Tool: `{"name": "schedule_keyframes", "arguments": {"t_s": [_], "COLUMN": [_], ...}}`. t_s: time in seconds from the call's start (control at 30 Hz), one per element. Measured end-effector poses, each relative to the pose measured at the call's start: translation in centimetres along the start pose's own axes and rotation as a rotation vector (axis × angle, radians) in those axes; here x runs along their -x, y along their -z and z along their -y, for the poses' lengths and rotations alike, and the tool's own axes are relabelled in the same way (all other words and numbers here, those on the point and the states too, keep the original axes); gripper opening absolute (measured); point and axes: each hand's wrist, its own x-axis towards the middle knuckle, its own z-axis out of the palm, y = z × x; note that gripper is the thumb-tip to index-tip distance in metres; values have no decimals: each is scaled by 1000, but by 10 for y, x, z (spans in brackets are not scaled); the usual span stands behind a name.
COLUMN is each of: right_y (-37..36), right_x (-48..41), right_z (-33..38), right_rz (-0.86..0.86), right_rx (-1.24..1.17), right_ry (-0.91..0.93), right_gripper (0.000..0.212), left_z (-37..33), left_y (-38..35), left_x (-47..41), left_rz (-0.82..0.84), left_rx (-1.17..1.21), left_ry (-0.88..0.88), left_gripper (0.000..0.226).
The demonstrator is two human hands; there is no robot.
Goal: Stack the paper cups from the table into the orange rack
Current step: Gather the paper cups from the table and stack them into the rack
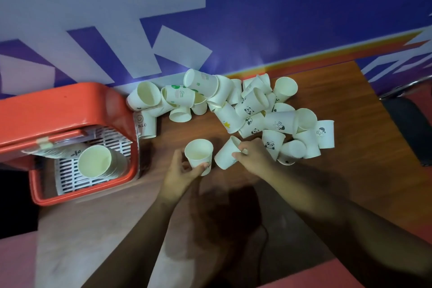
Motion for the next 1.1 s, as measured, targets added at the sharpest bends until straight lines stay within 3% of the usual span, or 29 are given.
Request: {"name": "schedule_keyframes", "arguments": {"t_s": [0.1, 0.23, 0.53, 0.73, 0.9, 1.0, 1.1], "right_y": [8, 18, -10, -28, -38, -40, -43], "right_x": [11, 19, 53, 68, 69, 68, 66], "right_z": [26, 79, 198, 245, 257, 258, 258], "right_rz": [-32, -105, -80, -146, -178, -190, -221], "right_rx": [-120, -229, -321, -333, -290, -292, -320], "right_ry": [96, 240, 392, 461, 451, 454, 475], "right_gripper": [19, 38, 16, 16, 32, 24, 21], "left_z": [-3, -18, -43, -35, -35, -32, -23], "left_y": [18, 56, 157, 202, 209, 210, 211], "left_x": [12, 31, 83, 86, 70, 58, 48], "left_rz": [-37, -118, -321, -488, -447, -417, -378], "left_rx": [19, 89, 94, 112, 54, -34, -115], "left_ry": [-39, -131, -299, -323, -330, -317, -295], "left_gripper": [52, 60, 69, 72, 74, 60, 60]}}
